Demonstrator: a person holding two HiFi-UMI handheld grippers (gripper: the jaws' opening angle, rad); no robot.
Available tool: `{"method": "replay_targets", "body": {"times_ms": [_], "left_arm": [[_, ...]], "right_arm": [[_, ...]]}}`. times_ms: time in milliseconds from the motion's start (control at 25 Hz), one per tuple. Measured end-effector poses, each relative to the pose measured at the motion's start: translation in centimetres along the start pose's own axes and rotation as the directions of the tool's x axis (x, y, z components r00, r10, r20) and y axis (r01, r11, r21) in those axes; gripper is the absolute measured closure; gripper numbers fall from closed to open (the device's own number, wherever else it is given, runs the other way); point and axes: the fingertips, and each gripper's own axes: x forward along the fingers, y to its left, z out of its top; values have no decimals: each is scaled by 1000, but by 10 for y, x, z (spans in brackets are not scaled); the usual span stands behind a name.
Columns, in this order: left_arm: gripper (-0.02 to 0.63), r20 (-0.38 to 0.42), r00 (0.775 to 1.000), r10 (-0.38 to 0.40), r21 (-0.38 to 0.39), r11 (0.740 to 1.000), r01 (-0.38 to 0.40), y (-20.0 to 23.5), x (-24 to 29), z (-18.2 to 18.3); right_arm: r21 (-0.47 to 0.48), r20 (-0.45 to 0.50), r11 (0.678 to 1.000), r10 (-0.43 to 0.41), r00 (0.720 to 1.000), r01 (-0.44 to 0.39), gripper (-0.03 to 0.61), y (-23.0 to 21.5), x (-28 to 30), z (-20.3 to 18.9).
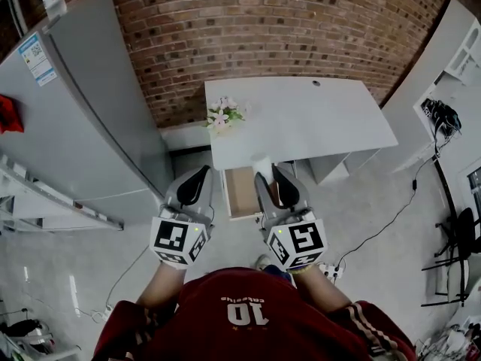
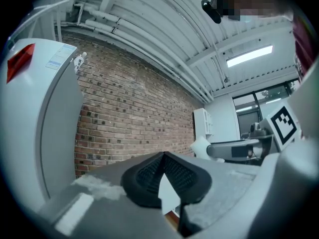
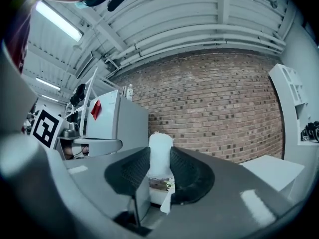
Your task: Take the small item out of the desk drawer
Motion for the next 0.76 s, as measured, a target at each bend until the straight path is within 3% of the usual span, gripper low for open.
{"method": "replay_targets", "body": {"times_ms": [760], "left_arm": [[611,17,1000,-25,-24,999,25,8,-16,5]], "right_arm": [[21,-17,999,24,1000,-24,449,23,5,-3]]}}
